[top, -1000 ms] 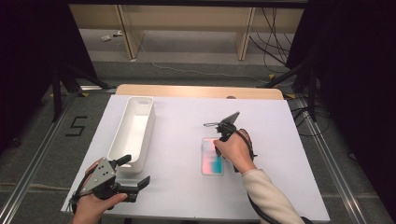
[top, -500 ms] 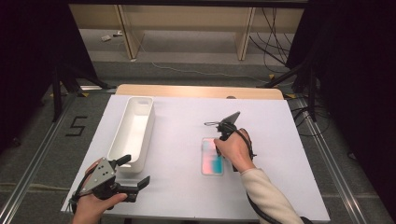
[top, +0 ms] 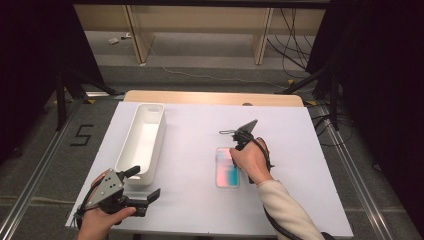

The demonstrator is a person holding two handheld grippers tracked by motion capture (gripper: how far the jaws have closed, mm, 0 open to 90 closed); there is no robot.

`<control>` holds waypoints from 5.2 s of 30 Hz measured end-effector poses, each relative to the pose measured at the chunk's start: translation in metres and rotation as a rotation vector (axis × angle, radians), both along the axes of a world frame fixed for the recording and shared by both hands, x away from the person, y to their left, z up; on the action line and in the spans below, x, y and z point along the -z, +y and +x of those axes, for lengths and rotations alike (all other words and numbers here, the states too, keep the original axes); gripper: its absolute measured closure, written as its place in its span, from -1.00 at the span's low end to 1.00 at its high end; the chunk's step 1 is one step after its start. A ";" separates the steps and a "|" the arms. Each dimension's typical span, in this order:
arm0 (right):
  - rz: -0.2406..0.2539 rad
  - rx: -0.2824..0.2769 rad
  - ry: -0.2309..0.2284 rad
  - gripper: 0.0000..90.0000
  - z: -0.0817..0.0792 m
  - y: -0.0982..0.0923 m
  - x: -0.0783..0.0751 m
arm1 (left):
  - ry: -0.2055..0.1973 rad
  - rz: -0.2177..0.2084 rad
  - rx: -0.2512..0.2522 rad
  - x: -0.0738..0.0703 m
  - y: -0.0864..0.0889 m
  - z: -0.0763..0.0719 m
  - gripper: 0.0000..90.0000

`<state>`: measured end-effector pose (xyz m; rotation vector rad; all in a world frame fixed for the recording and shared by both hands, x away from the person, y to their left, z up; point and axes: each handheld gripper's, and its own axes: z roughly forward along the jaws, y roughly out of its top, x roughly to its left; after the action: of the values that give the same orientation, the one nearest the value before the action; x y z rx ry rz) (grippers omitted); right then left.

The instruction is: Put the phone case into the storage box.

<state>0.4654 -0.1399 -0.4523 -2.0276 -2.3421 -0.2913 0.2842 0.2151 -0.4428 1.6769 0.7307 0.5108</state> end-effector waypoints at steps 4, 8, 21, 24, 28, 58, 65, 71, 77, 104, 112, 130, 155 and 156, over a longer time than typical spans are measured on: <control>0.006 0.042 0.000 0.79 0.000 0.002 0.000 | 0.004 -0.003 -0.002 0.000 0.000 0.000 -0.96; 0.003 0.019 -0.003 0.82 0.000 0.000 0.001 | 0.001 -0.001 -0.001 0.000 0.000 0.000 -0.96; 0.002 0.050 0.016 0.87 0.000 0.001 0.000 | 0.004 0.001 -0.004 0.000 0.000 0.000 -0.96; 0.010 0.052 0.019 0.88 0.000 0.000 0.000 | 0.002 -0.002 -0.002 0.000 0.000 0.000 -0.96; 0.009 0.069 0.025 0.89 0.000 0.001 0.000 | 0.002 -0.001 -0.003 0.000 0.000 0.000 -0.96; 0.027 0.020 -0.012 0.95 0.001 -0.004 0.001 | -0.002 0.006 -0.008 -0.001 0.001 0.000 -0.96; 0.036 0.032 -0.012 0.97 -0.001 -0.001 -0.004 | -0.002 0.008 -0.006 -0.001 0.001 0.000 -0.96; 0.061 0.067 -0.023 0.97 -0.002 0.003 -0.010 | 0.003 0.007 -0.007 0.000 0.001 -0.001 -0.96; 0.045 0.006 -0.080 0.97 -0.004 0.000 -0.013 | 0.000 0.011 -0.007 -0.001 0.001 -0.001 -0.96; 0.066 -0.035 -0.255 0.98 -0.010 0.003 -0.040 | 0.003 0.007 -0.006 -0.001 0.000 -0.001 -0.94; 0.069 -0.071 -0.366 0.99 -0.012 0.001 -0.048 | 0.005 0.003 -0.006 0.000 0.000 -0.001 -0.94; 0.131 -0.083 -0.552 0.99 -0.015 -0.002 -0.067 | 0.001 0.011 -0.008 -0.001 0.000 -0.001 -0.93; 0.206 -0.121 -0.781 0.99 -0.026 0.002 -0.084 | -0.018 0.016 -0.072 -0.024 -0.033 0.023 -0.80; 0.210 -0.124 -0.788 0.99 -0.027 0.002 -0.085 | -0.023 0.015 -0.073 -0.026 -0.037 0.025 -0.80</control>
<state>0.4387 -0.1377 -0.3673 -1.8639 -2.6270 -1.4893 0.3092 0.1785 -0.4170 1.6600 0.7750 0.5874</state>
